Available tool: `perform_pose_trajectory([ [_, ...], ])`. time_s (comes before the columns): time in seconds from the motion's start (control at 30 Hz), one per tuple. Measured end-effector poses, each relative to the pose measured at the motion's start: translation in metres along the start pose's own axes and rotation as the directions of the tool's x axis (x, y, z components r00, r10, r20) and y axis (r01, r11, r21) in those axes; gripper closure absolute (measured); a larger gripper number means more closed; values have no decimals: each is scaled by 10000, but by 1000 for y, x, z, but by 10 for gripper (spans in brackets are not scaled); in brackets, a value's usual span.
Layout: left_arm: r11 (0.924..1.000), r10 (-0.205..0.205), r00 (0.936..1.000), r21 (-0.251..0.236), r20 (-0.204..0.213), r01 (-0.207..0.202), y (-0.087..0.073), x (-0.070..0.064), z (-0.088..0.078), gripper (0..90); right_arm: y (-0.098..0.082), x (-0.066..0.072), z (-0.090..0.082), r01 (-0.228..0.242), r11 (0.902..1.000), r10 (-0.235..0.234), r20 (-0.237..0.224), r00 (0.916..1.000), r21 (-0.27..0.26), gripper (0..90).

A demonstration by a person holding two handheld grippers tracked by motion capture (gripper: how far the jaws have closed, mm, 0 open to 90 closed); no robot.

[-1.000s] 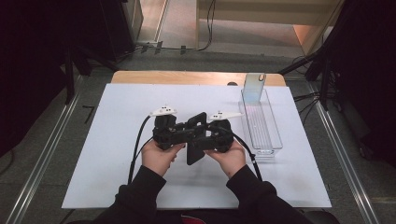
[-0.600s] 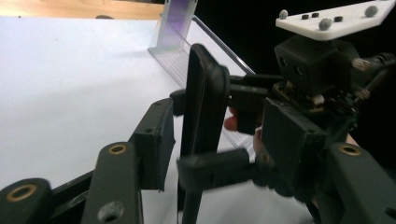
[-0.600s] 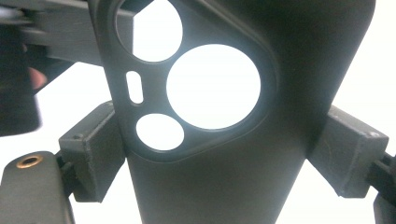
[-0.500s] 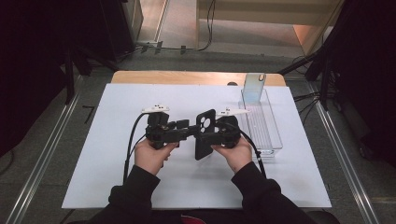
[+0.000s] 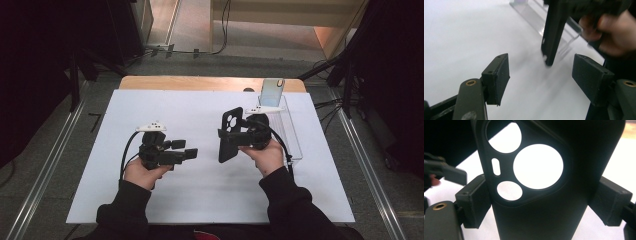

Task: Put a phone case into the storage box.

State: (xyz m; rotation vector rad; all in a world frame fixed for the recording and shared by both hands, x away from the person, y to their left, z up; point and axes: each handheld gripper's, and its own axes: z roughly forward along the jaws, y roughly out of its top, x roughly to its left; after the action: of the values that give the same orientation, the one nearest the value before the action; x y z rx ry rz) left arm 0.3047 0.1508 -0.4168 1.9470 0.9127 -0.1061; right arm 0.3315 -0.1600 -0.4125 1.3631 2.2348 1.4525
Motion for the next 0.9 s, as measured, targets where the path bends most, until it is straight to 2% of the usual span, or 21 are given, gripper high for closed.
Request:
perform_pose_trajectory([
  [0.17, 9988, 320, 9994, 364, -113, -316, -12, 5, -5, 303, 13, -5, -14, 306, 9995, -306, -16, 9995, 14, 115],
  [0.27, 9973, 384, 9989, 642, -255, -367, -18, 9, -9, 302, 19, -10, -22, 263, 9997, -263, 5, 9997, -2, 115],
  [0.43, 9952, 684, 9968, 729, -401, -654, -28, 13, -16, 303, 24, -18, -34, 320, 9995, -319, 216, 9993, -64, 115],
  [0.53, 9936, 791, 9956, 844, -503, -746, -33, 16, -20, 302, 28, -25, -41, 344, 9992, -336, 468, 9983, -184, 115],
  [0.73, 9944, 622, 9958, 893, -676, -561, -44, 23, -28, 302, 38, -45, -56, 194, 9989, -142, 1172, 9930, -431, 115],
  [0.9, 9955, 555, 9946, 819, -871, -484, -49, 27, -35, 302, 50, -65, -66, -75, 9972, 212, 1871, 9821, -739, 115],
])
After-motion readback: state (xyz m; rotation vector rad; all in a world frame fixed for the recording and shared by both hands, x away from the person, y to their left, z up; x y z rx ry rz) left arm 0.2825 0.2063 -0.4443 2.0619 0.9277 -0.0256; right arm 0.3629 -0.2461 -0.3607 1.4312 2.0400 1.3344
